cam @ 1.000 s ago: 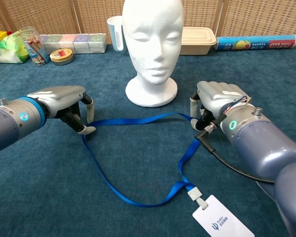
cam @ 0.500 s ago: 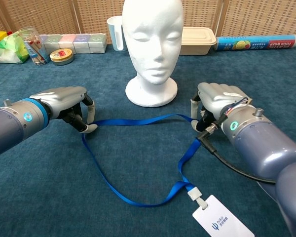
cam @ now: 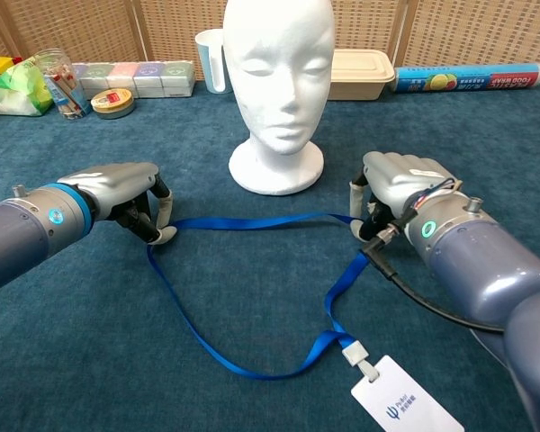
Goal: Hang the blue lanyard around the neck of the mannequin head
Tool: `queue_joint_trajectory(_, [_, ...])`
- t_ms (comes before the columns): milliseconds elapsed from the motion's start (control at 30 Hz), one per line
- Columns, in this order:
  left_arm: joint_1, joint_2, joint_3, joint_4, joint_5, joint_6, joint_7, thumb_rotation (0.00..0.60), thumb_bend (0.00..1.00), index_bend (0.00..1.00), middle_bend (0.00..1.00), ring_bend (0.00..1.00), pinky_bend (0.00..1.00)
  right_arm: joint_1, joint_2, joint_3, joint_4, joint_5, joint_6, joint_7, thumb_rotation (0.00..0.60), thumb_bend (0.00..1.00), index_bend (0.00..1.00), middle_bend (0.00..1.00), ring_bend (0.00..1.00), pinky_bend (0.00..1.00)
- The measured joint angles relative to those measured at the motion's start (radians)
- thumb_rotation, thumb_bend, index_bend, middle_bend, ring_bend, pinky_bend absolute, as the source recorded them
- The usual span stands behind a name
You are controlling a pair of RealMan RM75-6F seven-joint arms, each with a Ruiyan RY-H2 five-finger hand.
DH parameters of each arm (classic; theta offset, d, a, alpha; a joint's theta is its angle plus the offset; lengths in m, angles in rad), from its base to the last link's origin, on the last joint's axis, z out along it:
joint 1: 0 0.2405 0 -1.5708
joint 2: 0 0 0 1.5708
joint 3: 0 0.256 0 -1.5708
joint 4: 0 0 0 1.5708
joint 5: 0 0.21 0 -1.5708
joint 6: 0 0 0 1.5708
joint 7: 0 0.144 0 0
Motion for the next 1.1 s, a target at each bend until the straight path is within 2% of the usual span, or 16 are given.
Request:
queue_joint_trajectory(333, [0.027, 0.040, 0.009, -0.029, 0.083, 0.034, -0.064, 0.512, 0.42, 0.64, 1.00, 1.00, 1.00, -0.014, 0.026, 0.007, -0.058, -0.021, 0.040, 0.014, 0.600, 0.49, 0.61, 0.87, 1.00, 1.00])
queue_joint_trajectory(733, [0.074, 0.140, 0.033, -0.163, 0.278, 0.101, -0.156, 0.514, 0.42, 0.64, 1.00, 1.00, 1.00, -0.061, 0.113, 0.005, -0.241, -0.100, 0.165, 0.022, 0.600, 0.49, 0.62, 0.88, 1.00, 1.00])
queue_joint_trajectory(1100, [0.105, 0.222, 0.005, -0.290, 0.437, 0.188, -0.230, 0.514, 0.42, 0.64, 1.00, 1.00, 1.00, -0.080, 0.192, 0.011, -0.419, -0.229, 0.250, 0.023, 0.600, 0.48, 0.62, 0.88, 1.00, 1.00])
